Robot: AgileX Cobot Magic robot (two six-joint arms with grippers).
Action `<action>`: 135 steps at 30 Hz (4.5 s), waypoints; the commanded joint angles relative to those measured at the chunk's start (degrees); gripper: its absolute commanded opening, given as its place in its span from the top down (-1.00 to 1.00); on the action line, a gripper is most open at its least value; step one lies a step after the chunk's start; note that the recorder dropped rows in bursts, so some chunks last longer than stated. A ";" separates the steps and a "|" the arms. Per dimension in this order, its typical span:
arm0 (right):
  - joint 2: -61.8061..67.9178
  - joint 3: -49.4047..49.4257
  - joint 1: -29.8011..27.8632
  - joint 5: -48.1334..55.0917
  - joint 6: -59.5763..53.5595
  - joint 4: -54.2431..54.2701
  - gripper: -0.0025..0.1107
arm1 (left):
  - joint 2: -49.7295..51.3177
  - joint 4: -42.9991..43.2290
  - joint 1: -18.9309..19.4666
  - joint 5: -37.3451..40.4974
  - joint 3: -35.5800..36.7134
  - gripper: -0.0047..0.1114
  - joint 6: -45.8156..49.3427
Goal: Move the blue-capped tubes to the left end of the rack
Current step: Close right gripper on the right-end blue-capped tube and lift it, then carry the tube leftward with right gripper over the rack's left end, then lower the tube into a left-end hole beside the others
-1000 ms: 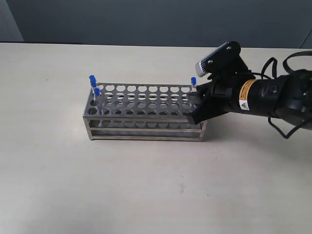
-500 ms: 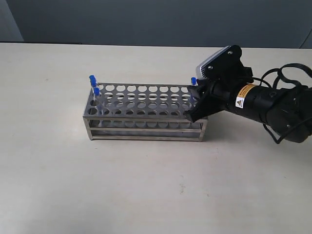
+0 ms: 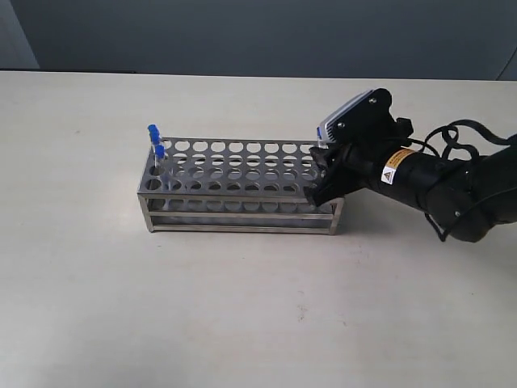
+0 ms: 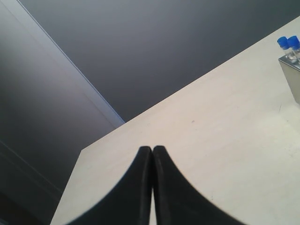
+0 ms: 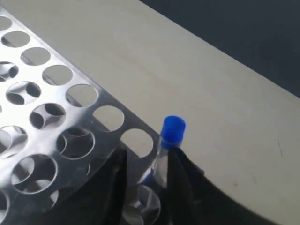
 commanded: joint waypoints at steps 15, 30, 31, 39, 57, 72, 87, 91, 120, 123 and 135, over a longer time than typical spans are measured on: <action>6.76 -6.81 -0.38 -0.99 -2.85 7.42 0.48 | 0.20 -0.04 -0.13 -0.19 -0.30 0.90 -0.28; -2.04 -7.93 2.28 7.96 -2.40 8.33 0.96 | 0.20 -0.04 -0.02 -0.17 -0.30 0.90 -0.28; -2.96 -7.93 2.38 9.16 -2.40 8.33 0.96 | 0.20 -0.04 -0.02 -0.17 -0.30 0.90 -0.28; -10.05 -7.93 2.48 11.63 3.88 8.33 0.96 | 0.20 -0.04 -0.01 -0.33 -0.30 0.90 -0.28; -14.05 -9.78 17.64 8.98 20.18 -5.57 0.96 | 0.20 -0.04 -0.01 -0.33 -0.30 0.90 -0.28; 1.41 -24.30 19.06 2.80 35.86 -19.71 0.96 | 0.20 -0.04 -0.01 -0.20 -0.30 0.90 -0.28; 9.95 -30.29 20.05 6.71 37.46 -22.07 0.96 | 0.20 -0.04 -0.01 -0.20 -0.30 0.90 -0.28; 11.70 -30.29 20.05 6.52 37.46 -22.16 0.96 | 0.20 -0.04 -0.01 -0.20 -0.30 0.90 -0.28; 10.11 -31.87 20.84 13.84 41.06 -27.76 0.96 | 0.20 -0.04 -0.01 -0.32 -0.30 0.90 -0.28; 10.28 -31.87 21.26 13.57 41.06 -28.41 0.96 | 0.20 -0.04 -0.01 -0.32 -0.30 0.90 -0.28; 10.81 -31.87 21.69 13.88 41.06 -28.18 0.96 | 0.20 -0.04 -0.01 -0.32 -0.30 0.90 -0.28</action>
